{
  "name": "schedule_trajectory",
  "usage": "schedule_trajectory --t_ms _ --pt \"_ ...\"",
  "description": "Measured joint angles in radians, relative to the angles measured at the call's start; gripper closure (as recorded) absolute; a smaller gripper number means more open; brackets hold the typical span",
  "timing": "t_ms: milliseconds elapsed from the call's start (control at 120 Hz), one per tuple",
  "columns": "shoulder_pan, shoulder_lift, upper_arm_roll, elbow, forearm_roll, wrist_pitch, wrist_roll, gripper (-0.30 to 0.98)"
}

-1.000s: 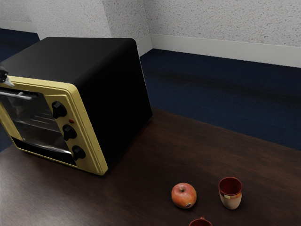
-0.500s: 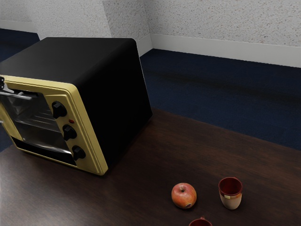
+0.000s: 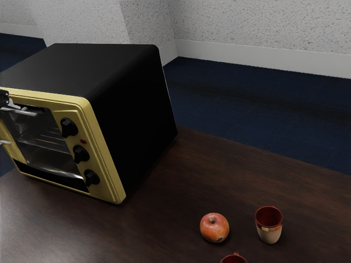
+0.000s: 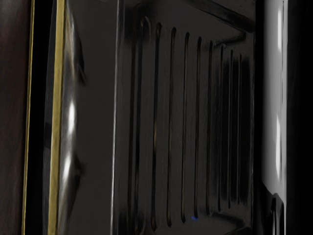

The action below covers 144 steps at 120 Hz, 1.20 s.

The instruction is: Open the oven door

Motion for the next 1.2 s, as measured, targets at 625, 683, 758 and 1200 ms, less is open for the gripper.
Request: schedule_trajectory --t_ms 625,683,758,1200 --pt "0.043 -0.104 0.000 -0.141 0.007 0.016 -0.036 0.00" --pt "0.075 -0.175 0.000 -0.213 0.008 0.020 -0.036 0.00" --pt "0.143 -0.292 0.000 -0.329 0.013 0.023 -0.035 0.00" --pt "-0.951 0.003 0.095 0.478 0.434 -0.503 -0.023 0.01"
